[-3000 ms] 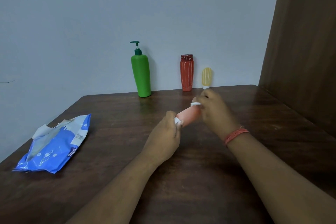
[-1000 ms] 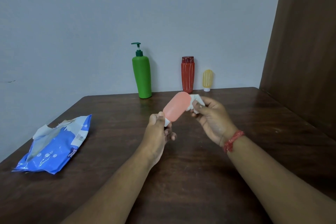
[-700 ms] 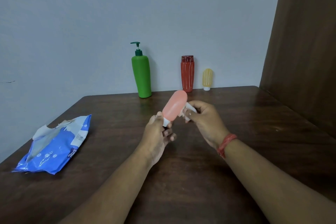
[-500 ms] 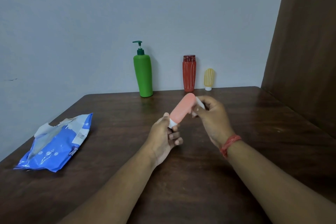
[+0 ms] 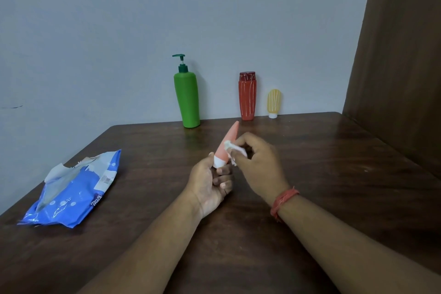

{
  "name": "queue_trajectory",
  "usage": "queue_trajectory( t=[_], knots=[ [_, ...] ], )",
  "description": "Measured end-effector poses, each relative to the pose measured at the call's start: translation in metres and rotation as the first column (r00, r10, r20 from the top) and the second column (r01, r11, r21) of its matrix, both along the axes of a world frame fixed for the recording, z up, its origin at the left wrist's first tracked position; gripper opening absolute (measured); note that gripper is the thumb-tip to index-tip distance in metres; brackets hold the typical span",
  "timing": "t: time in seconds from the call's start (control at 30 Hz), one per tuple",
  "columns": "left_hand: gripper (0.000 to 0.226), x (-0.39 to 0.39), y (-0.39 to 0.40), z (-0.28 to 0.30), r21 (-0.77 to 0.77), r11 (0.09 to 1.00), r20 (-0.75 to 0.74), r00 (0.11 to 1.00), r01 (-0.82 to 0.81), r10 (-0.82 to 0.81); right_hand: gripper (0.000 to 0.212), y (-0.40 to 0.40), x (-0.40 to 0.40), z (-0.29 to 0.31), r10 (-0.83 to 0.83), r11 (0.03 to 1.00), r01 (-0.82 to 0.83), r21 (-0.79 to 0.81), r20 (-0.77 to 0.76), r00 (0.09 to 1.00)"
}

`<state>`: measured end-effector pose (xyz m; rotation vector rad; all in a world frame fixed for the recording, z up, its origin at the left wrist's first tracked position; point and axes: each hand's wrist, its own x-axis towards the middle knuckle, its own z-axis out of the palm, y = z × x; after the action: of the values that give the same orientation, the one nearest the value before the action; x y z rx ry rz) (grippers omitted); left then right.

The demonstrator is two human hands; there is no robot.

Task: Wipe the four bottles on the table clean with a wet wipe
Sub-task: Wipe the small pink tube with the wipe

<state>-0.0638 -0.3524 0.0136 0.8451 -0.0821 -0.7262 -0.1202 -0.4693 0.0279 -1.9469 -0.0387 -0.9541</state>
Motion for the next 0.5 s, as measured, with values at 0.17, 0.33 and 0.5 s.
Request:
queue_trajectory(
  t=[0.17, 0.33, 0.5],
  knots=[
    [0.033, -0.006, -0.003, 0.001, 0.086, 0.996, 0.043, 0.999, 0.000, -0.003, 0.023, -0.024, 0.005, 0.013, -0.200, 0.955, 0.177, 0.239, 0.077, 0.977],
    [0.037, -0.002, 0.000, 0.002, 0.041, 0.999, 0.014, 1.000, -0.009, 0.009, 0.011, -0.010, -0.002, -0.005, 0.034, 0.999, -0.036, -0.022, -0.097, 0.995],
    [0.033, -0.009, 0.000, 0.005, 0.097, 0.995, 0.046, 0.999, 0.025, -0.030, 0.022, -0.024, 0.001, 0.014, -0.164, 0.955, 0.155, 0.252, 0.017, 0.986]
  ],
)
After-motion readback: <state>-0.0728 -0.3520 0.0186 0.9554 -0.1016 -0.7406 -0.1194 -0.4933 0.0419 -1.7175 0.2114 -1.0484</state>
